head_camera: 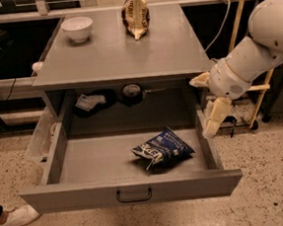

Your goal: Pick blue chip bag from top drawer and place on counter

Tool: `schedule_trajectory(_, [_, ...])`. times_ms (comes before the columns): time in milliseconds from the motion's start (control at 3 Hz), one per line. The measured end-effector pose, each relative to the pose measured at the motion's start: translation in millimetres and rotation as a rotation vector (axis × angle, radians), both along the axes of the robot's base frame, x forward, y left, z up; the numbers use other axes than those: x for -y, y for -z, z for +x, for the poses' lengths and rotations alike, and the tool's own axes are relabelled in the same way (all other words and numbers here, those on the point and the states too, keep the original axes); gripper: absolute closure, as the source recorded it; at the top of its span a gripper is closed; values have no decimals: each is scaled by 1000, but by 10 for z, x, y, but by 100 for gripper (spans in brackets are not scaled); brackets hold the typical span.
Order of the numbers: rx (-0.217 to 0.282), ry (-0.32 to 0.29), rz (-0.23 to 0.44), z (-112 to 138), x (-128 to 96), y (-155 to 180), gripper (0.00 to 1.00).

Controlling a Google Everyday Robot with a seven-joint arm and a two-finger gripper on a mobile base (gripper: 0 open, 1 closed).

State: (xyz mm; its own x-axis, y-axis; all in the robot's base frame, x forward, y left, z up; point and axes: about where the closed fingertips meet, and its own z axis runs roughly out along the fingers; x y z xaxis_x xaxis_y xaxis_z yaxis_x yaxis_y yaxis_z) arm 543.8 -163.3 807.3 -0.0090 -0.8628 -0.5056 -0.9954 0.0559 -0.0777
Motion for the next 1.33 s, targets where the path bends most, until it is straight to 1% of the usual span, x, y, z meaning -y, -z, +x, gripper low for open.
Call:
schedule_trajectory(333, [7,2,3,22,-31,24,0])
schedule_trajectory(667, [33,17,37,2,-189,118,0])
schedule_trajectory(1000, [69,67,143,157,-604,314,0])
schedule_trajectory(1333, [114,113,209,497,-856,405,0])
